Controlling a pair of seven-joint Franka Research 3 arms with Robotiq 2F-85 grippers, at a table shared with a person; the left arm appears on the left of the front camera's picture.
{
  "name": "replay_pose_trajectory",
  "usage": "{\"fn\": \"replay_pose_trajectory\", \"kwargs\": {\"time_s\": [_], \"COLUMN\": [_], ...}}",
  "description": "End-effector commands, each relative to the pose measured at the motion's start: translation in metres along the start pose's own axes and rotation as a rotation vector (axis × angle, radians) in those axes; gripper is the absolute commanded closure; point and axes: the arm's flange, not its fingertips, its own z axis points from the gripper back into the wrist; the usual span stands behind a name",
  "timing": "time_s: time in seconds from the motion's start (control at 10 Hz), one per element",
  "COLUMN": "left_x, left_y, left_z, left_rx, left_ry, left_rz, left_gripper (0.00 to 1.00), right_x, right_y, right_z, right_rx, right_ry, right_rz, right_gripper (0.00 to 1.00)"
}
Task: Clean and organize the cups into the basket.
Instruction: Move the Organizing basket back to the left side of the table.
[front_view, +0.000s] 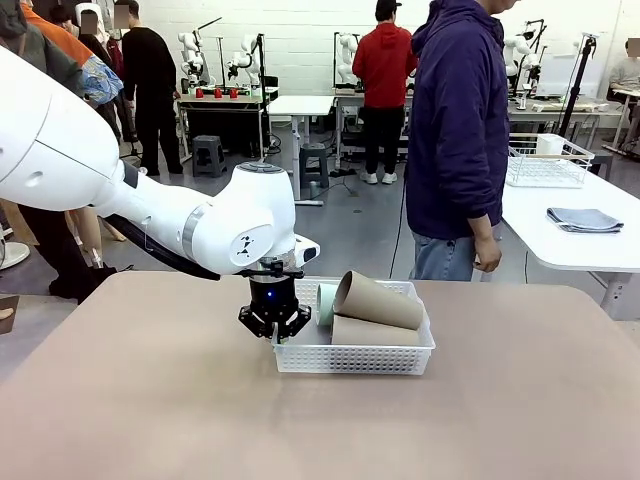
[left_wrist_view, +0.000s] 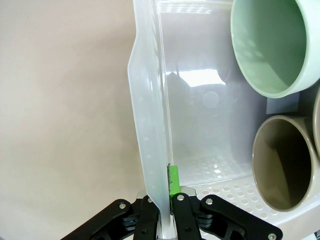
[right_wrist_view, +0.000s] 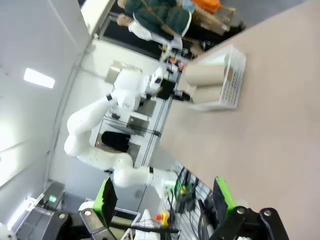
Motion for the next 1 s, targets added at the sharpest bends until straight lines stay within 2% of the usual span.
{"fn": "replay_pose_trajectory", "kwargs": {"time_s": [0.0,0.2,0.3,0.4,0.9], "left_x": [-0.001,-0.001,-0.001,-0.001,-0.001], "left_y": [0.0,0.0,0.0,0.0,0.0], "left_z": [0.001,0.001,0.001,0.001,0.001], "left_rx": [0.002,0.002,0.002,0.002,0.002], "left_ry": [-0.001,-0.001,-0.001,-0.001,-0.001], "left_rz": [-0.003,-0.003,-0.003,-0.003,-0.003], "left_gripper": [1.0,1.0,1.0,1.0,1.0], "right_x": [0.003,0.014,0.026,0.002,0.002], "right_y": [0.005,0.0,-0.007,0.005,0.005], "right_z": [0.015,0.026,0.02,0.019,0.019], "right_rx": [0.014,0.054,0.021,0.013,0.013], "right_ry": [0.026,-0.056,-0.162,-0.016,-0.016], "right_rz": [-0.028,-0.004,0.04,-0.005,-0.005], "right_gripper": [0.0,0.0,0.0,0.0,0.0]}}
